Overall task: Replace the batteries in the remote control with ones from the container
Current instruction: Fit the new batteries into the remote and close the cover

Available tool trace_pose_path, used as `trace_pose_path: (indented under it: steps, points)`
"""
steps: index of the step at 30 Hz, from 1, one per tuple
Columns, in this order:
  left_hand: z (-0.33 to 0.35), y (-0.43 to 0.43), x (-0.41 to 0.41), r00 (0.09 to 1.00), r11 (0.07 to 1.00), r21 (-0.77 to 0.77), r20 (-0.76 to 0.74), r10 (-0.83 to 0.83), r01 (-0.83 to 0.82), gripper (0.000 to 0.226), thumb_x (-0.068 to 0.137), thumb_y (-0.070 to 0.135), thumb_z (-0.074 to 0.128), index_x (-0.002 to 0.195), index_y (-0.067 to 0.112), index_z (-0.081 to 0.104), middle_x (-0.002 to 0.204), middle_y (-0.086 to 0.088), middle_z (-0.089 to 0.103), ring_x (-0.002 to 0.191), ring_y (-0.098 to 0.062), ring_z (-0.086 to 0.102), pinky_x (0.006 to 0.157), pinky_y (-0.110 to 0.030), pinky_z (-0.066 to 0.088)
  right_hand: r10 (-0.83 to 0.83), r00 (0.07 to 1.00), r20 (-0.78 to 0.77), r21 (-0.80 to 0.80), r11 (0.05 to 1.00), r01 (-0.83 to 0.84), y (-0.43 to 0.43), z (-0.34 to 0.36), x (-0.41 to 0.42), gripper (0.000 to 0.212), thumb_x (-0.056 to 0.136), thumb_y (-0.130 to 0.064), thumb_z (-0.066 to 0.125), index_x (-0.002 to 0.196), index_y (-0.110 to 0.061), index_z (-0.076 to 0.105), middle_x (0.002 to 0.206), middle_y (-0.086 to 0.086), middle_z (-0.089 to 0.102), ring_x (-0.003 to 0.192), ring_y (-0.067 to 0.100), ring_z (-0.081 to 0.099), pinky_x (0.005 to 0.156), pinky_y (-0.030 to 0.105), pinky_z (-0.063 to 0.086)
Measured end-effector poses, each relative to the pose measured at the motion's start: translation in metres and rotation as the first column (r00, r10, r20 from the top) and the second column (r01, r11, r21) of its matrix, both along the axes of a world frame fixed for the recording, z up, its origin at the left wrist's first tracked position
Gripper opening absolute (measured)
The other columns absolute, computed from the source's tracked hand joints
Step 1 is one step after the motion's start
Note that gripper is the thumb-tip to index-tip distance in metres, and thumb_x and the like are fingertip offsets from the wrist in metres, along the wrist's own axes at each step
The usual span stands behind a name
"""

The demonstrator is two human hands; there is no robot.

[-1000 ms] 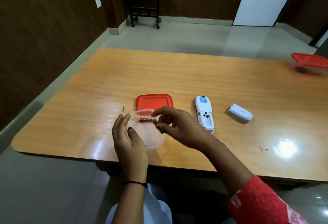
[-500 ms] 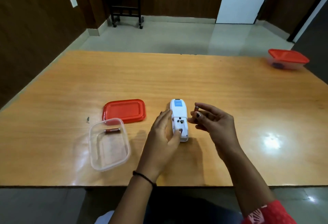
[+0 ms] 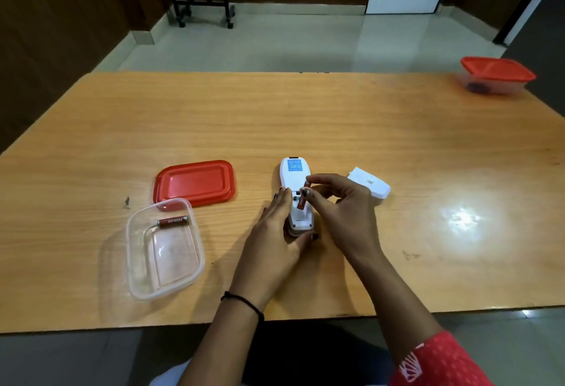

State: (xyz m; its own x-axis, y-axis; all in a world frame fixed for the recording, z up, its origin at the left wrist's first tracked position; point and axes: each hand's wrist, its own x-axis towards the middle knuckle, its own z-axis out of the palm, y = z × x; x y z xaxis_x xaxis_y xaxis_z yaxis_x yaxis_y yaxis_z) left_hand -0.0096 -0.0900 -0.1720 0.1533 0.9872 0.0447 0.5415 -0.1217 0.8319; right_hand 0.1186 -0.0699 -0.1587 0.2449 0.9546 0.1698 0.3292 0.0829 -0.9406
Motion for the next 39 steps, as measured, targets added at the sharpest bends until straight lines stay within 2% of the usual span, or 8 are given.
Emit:
trace_pose_path:
  steps: [4,10,18,23,30,34,36,39]
  points:
    - [0.0,0.001,-0.002,1.0,1.0,0.022,0.003,-0.001,0.001,0.072,0.083,0.018,0.066,0.145,0.02,0.03,0.153,0.005,0.032,0.142,-0.01,0.026,0.115,-0.026,0.025,0.012,0.985,0.17,0.011,1.0,-0.014,0.001,-0.005,-0.01,0.015,0.079,-0.021,0.07,0.091,-0.029,0.07,0.081,-0.002,0.069,0.083,0.008,0.061,0.075,0.022,0.047]
    - [-0.001,0.002,-0.004,1.0,1.0,0.022,0.019,-0.006,0.006,0.072,0.083,0.02,0.067,0.145,0.02,0.031,0.153,0.005,0.031,0.142,-0.007,0.024,0.114,-0.022,0.023,-0.017,0.994,0.108,0.026,1.0,0.014,0.001,0.0,-0.005,0.016,0.08,-0.014,0.069,0.094,-0.021,0.071,0.078,-0.003,0.071,0.077,0.006,0.064,0.071,0.014,0.046]
    - [-0.006,0.004,-0.001,0.999,0.998,0.068,-0.031,0.011,-0.009,0.068,0.083,0.02,0.067,0.143,0.019,0.035,0.155,0.0,0.028,0.144,-0.012,0.019,0.116,-0.022,0.017,-0.001,0.958,0.288,0.004,1.0,-0.001,0.002,-0.004,-0.012,0.014,0.08,-0.021,0.07,0.094,-0.026,0.07,0.076,-0.012,0.059,0.088,0.013,0.057,0.076,0.028,0.045]
    - [-0.009,0.005,0.0,0.994,0.995,0.099,-0.1,0.033,-0.023,0.064,0.085,0.023,0.063,0.143,0.017,0.036,0.152,-0.001,0.035,0.145,-0.013,0.018,0.119,-0.027,0.007,0.002,0.896,0.445,0.081,0.996,-0.043,0.002,-0.007,-0.015,0.012,0.083,-0.018,0.067,0.094,-0.018,0.072,0.084,-0.002,0.069,0.092,0.021,0.05,0.08,0.04,0.046]
    - [-0.01,0.004,0.0,0.996,0.993,0.11,-0.077,0.05,-0.042,0.059,0.085,0.016,0.062,0.141,0.017,0.04,0.148,-0.001,0.041,0.143,-0.012,0.024,0.119,-0.028,0.01,-0.039,0.793,0.609,0.104,0.994,-0.031,0.003,-0.012,-0.017,0.021,0.083,-0.023,0.057,0.082,-0.01,0.073,0.08,0.005,0.064,0.086,0.028,0.049,0.074,0.046,0.046]
    - [-0.009,0.003,-0.001,0.997,0.992,0.122,-0.059,0.039,-0.032,0.056,0.086,0.011,0.058,0.139,0.016,0.042,0.148,-0.001,0.041,0.141,-0.011,0.027,0.117,-0.021,0.006,-0.07,0.667,0.742,0.1,0.995,-0.007,-0.003,-0.009,-0.023,0.031,0.083,-0.025,0.048,0.07,-0.011,0.073,0.075,0.005,0.061,0.08,0.029,0.049,0.066,0.042,0.045]
    - [-0.008,0.003,-0.002,0.998,0.993,0.116,-0.058,0.028,-0.021,0.055,0.087,0.008,0.053,0.14,0.016,0.04,0.149,-0.002,0.039,0.141,-0.01,0.027,0.114,-0.017,0.003,-0.047,0.596,0.801,0.061,0.998,-0.003,-0.01,-0.005,-0.027,0.039,0.081,-0.031,0.039,0.074,-0.016,0.074,0.077,0.003,0.06,0.082,0.028,0.05,0.065,0.037,0.04]
    - [-0.006,0.003,-0.002,0.998,0.994,0.112,-0.068,0.016,-0.009,0.055,0.089,0.012,0.052,0.141,0.016,0.037,0.15,-0.003,0.037,0.141,-0.01,0.026,0.112,-0.015,0.0,0.064,0.6,0.798,-0.057,0.998,-0.03,-0.013,0.002,-0.025,0.049,0.078,-0.037,0.028,0.086,-0.021,0.073,0.089,0.002,0.057,0.092,0.025,0.045,0.074,0.036,0.033]
